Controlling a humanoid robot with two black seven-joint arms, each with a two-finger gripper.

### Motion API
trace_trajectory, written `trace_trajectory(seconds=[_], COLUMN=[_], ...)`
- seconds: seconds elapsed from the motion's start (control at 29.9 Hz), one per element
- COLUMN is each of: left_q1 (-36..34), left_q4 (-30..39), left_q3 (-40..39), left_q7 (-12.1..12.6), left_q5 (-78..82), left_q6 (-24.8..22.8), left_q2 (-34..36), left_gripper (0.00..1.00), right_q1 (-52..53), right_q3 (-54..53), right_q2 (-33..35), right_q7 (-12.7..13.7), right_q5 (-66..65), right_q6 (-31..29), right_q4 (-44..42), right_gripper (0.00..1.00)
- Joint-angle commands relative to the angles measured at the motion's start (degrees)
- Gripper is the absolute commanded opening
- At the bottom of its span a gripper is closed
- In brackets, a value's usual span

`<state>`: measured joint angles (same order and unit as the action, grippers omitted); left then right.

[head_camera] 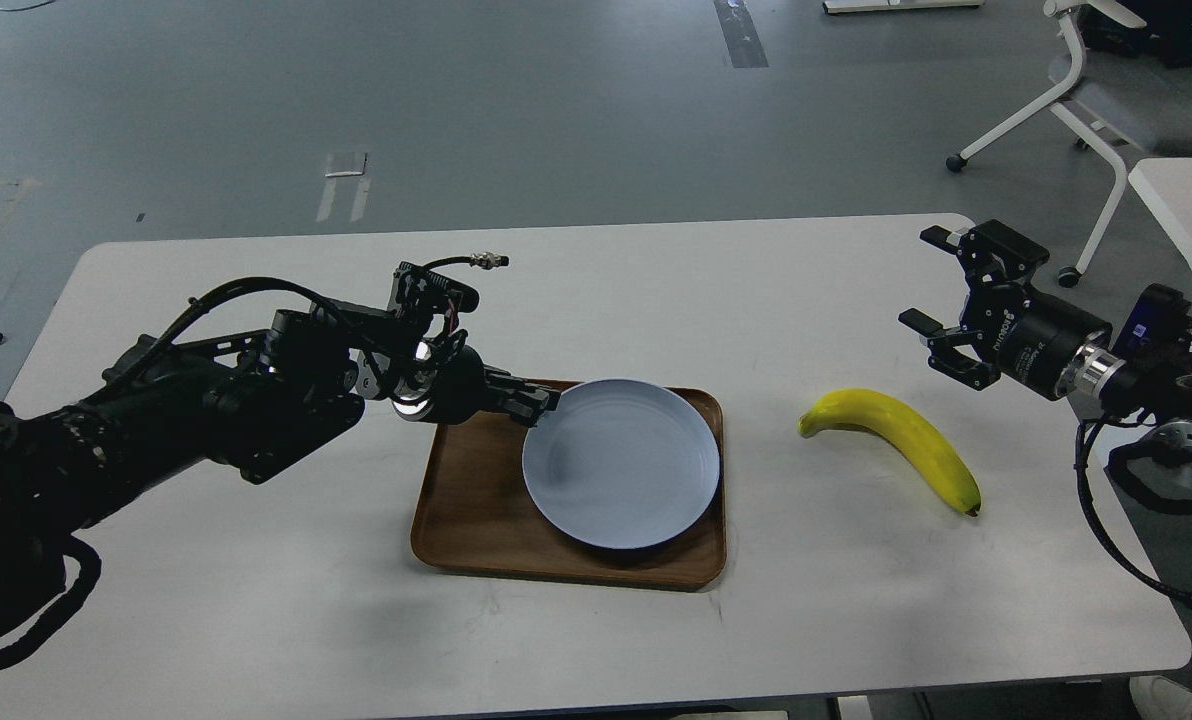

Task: Place banana on plate with both arms
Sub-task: 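Open the left gripper and withdraw it from the plate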

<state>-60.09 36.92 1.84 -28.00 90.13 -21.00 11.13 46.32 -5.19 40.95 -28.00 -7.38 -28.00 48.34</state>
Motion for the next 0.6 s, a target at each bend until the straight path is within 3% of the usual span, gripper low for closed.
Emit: trace_trajectory(seconds=[0.0, 0.2, 0.57], left_q1=[-0.46, -3.61, -4.42], left_q4=[-0.01, 0.17, 1.13], left_q3=[-0.08, -1.04, -2.71], left_q7=[0.0, 0.0, 0.0], left_q5=[-0.31, -6.25, -70.25], left_q6=[-0.18, -0.27, -0.71], left_q2=[0.03, 1.17, 10.66], left_gripper=[1.0, 1.0, 1.0], right_q1=[0.0, 0.0, 0.0], right_q3=[0.0, 0.0, 0.18], right_q2=[-0.08, -0.08, -0.08], right_q7=[0.0, 0.0, 0.0], right_q5=[0.0, 0.0, 0.0], right_q6=[0.0, 0.0, 0.0], right_q4=[0.0, 0.0, 0.09], right_gripper=[1.0, 1.0, 1.0])
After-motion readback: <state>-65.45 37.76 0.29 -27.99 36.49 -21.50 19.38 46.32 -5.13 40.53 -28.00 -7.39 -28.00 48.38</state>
